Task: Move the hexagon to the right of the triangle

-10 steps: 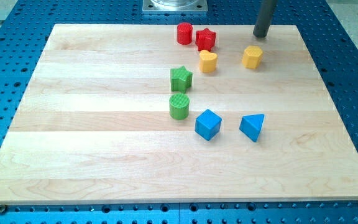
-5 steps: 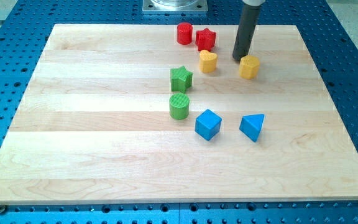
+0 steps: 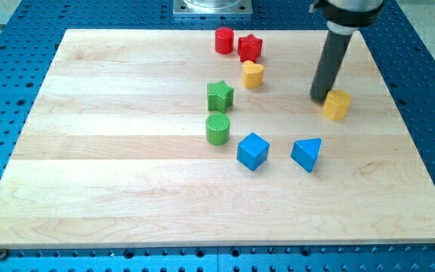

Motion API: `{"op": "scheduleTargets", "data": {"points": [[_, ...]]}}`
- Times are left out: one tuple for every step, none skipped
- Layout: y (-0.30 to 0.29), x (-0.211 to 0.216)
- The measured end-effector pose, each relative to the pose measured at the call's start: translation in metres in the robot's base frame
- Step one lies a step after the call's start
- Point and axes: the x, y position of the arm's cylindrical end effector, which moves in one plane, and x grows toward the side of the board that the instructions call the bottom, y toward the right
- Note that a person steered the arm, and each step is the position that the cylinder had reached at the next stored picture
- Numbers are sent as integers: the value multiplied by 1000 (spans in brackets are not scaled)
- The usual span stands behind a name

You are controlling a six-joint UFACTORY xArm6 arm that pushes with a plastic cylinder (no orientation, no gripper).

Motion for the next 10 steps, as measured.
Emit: {"op": "scheduleTargets", "data": {"points": [[26,21],[26,72],[26,71],[3,32],[-2,59],[-2,78],[-9,69],[-47,74],[-44,85],[-32,98]]}}
